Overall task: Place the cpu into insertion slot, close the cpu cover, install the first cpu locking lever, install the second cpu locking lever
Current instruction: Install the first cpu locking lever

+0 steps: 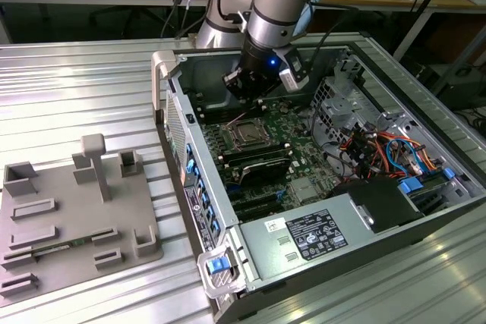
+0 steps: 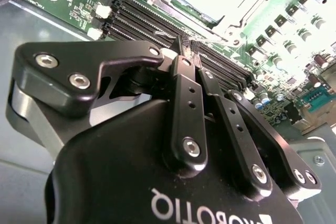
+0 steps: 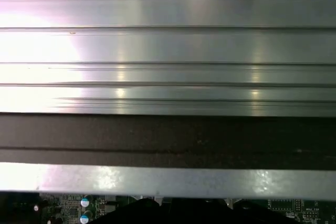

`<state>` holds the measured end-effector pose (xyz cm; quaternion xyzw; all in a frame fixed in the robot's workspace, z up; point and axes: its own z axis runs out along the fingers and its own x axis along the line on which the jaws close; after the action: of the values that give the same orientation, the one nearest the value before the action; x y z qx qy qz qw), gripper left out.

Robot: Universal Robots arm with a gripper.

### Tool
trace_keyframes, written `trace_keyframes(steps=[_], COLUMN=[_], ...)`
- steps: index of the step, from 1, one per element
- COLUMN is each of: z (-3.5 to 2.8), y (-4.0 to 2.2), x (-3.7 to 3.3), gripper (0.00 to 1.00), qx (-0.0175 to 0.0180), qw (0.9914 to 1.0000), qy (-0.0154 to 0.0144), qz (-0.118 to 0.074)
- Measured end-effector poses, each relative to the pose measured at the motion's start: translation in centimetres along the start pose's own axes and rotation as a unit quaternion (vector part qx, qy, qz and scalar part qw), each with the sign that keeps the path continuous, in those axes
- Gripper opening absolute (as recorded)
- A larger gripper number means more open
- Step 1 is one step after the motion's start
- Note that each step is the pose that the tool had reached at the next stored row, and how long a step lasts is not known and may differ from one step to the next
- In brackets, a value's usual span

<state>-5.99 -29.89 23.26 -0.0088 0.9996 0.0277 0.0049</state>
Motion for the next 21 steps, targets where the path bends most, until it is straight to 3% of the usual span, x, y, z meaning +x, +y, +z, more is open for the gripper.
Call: trace_keyframes(steps=[2, 9, 17, 21], z=[-0.16, -0.21, -0.15, 0.19], y=[0.01, 0.03, 0.02, -0.01], x=[0.15, 0.62, 0.5, 0.04], gripper=[0.11, 0.11, 0.11, 0.11], qx=[0.0, 0.0, 0.0, 0.0], qw=[0.99999, 0.99992, 0.99973, 0.99972], qy=[-0.0028, -0.0037, -0.0089, -0.009], qz=[-0.003, -0.012, -0.022, -0.022])
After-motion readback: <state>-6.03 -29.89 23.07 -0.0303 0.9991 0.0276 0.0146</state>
